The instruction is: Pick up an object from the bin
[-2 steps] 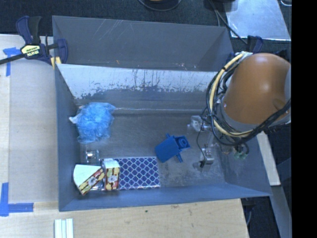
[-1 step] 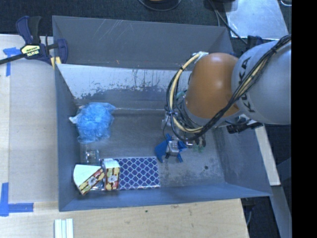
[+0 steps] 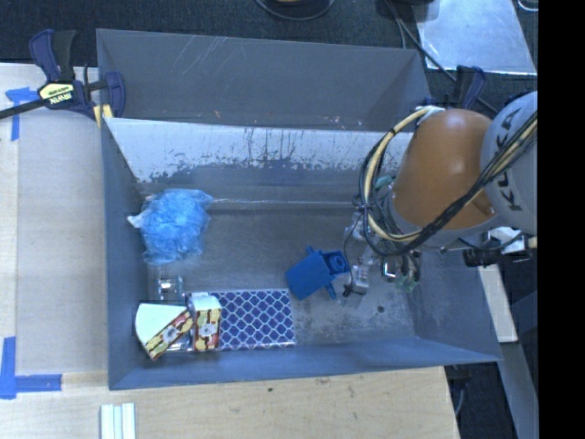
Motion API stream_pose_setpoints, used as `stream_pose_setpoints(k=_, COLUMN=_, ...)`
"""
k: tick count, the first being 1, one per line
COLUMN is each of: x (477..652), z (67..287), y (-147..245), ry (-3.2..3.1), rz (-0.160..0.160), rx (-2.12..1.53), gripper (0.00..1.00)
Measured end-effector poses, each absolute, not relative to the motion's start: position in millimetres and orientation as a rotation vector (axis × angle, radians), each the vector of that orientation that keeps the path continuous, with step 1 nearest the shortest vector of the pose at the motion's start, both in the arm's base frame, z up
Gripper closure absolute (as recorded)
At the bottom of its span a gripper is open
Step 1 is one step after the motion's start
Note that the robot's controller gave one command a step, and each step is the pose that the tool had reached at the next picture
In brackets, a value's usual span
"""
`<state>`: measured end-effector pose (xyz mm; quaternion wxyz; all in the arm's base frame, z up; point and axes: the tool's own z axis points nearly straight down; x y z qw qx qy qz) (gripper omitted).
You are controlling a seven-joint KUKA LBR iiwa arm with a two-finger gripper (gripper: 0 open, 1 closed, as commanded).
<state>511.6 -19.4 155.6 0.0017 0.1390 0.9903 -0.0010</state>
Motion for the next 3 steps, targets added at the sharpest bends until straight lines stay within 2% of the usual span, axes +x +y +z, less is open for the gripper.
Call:
stream_pose_setpoints(k=1, x=521.0, z=97, y=-22, ry=3.124, rz=0.002, rx=-0.316, gripper=0.00)
stream_pose_setpoints(k=2, x=571.8, z=80, y=11, ry=3.135, rz=-0.001, rx=-0.026, gripper=0.00)
stream_pose_setpoints(k=3, x=611.9, z=122, y=-22, ry=3.081, rz=0.000, rx=-0.571, gripper=1.00)
